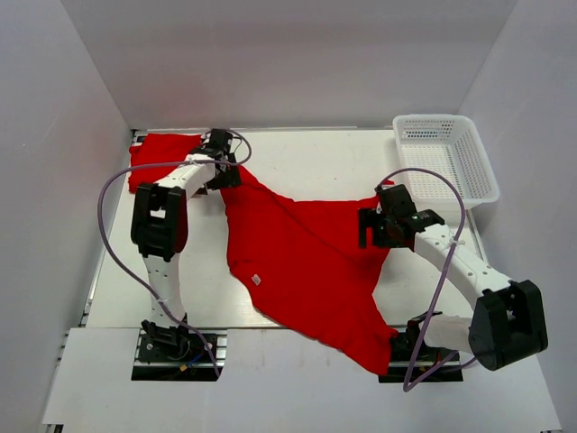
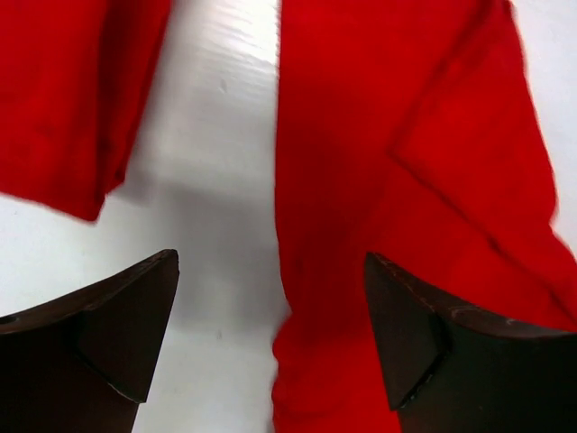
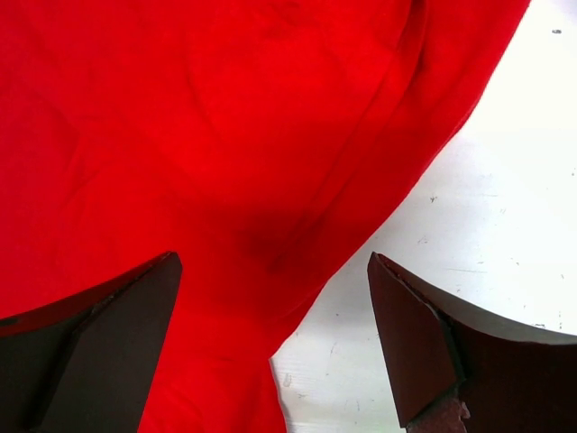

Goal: Fold and stack the t-shirts
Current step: Flatten out the tshirt

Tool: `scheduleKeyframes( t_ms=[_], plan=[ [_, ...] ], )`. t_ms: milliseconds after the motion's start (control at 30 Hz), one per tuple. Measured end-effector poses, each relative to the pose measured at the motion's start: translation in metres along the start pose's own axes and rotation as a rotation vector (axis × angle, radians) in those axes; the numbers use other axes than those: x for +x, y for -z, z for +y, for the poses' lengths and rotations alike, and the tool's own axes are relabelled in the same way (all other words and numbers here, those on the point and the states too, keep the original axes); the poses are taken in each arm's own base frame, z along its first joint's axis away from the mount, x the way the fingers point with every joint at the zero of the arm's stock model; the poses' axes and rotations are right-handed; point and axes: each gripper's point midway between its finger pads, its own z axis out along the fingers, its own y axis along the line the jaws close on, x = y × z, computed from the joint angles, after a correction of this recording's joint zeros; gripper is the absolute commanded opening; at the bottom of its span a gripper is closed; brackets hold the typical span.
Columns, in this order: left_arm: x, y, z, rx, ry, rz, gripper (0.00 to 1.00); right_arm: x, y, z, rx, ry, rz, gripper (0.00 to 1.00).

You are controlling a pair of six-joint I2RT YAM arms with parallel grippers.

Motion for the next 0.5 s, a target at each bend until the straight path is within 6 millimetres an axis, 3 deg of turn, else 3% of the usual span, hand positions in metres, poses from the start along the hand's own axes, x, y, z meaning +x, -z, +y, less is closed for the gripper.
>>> scheduleKeyframes(
  t_ms=[67,200,367,500],
  plan=[
    [-0.003,-0.01,0.004,-0.005,0.037,-0.002,0.85,0.0,0.0,0.0,0.001,-0.003,0.001,0.9],
    [-0.019,-0.019,0.008,0.011,0.105,-0.049,0.84,0.0,0.0,-0.001,0.006,-0.005,0.003,0.9],
    [-0.046,-0.024,0.002,0.053,0.158,-0.141,0.82,-0.002,-0.004,-0.003,0.024,-0.005,0.014,0.9],
    [-0.053,-0.04,-0.006,0.065,0.16,-0.162,0.76,-0.006,-0.005,-0.005,0.044,-0.005,0.013,0.9]
  ],
)
